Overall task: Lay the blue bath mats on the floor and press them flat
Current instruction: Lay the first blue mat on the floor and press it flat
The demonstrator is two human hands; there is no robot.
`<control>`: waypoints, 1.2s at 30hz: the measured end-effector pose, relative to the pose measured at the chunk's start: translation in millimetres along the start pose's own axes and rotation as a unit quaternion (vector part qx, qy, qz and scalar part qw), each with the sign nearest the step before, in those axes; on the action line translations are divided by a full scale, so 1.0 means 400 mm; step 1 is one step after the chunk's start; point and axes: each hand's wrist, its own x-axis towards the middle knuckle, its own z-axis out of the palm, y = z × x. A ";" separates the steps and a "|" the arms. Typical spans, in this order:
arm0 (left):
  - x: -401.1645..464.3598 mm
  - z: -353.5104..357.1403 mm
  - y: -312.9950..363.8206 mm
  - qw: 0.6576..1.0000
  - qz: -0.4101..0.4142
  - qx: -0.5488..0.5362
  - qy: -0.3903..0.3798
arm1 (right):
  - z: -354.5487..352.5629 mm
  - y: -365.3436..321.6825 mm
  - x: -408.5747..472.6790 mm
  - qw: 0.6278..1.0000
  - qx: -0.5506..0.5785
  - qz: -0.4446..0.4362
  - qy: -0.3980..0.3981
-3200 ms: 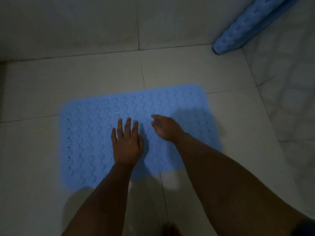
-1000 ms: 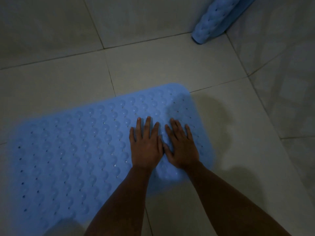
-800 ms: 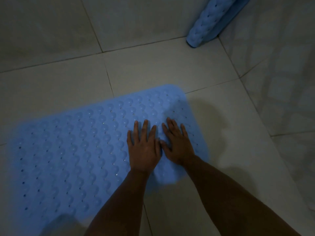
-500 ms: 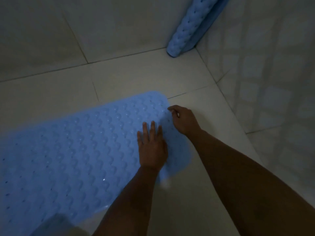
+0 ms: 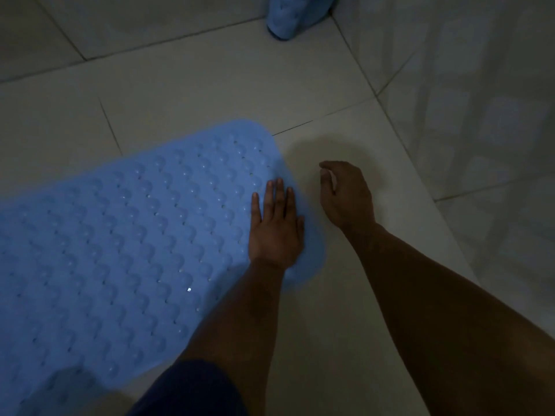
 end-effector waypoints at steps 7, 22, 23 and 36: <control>-0.002 -0.024 0.001 0.999 -0.003 -0.024 -0.023 | -0.034 -0.014 -0.031 1.000 0.014 0.013 0.025; -0.241 -0.180 -0.239 0.984 -0.075 -0.080 0.138 | 0.157 -0.126 -0.276 0.956 -0.151 -0.164 -0.193; -0.252 -0.165 -0.246 0.984 -0.077 -0.075 0.141 | 0.168 -0.126 -0.283 0.957 -0.158 -0.161 -0.181; -0.270 -0.120 -0.252 0.982 -0.131 -0.056 0.128 | 0.185 -0.106 -0.281 0.963 -0.146 -0.189 -0.129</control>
